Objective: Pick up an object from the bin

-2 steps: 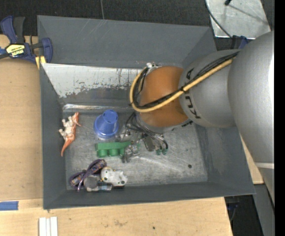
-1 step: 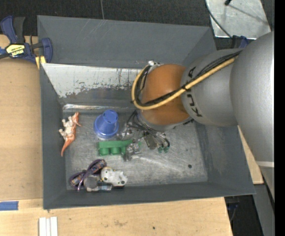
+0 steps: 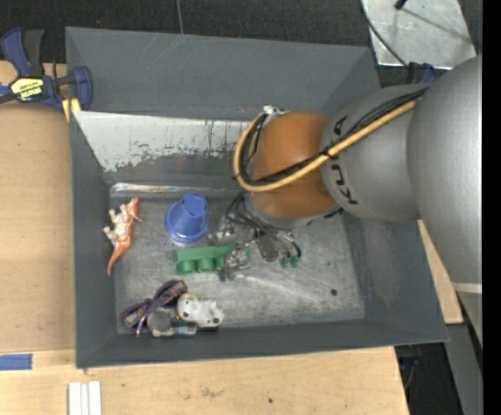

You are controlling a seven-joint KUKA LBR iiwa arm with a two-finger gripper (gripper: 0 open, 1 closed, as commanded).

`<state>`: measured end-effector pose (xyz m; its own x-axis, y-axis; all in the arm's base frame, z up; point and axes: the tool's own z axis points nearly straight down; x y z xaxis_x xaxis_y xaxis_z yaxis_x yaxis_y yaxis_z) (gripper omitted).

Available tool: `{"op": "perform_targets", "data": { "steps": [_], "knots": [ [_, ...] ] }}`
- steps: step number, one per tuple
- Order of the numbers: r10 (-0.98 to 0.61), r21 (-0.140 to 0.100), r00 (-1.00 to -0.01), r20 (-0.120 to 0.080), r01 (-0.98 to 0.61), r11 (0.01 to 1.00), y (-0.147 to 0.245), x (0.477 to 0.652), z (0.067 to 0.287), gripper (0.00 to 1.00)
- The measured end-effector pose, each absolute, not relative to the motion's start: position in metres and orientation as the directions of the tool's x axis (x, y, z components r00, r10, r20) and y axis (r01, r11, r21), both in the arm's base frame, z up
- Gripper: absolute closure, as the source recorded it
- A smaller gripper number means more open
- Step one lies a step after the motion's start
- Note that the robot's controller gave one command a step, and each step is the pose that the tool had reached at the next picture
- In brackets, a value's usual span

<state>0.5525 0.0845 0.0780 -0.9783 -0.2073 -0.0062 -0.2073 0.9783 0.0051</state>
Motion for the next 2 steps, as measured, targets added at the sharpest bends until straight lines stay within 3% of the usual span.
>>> {"op": "perform_targets", "data": {
  "steps": [2],
  "knots": [
    [-0.208,0.001,-0.978,0.000,-0.208,0.978,0.0846,0.5506,0.0931,1.00]
  ]
}}
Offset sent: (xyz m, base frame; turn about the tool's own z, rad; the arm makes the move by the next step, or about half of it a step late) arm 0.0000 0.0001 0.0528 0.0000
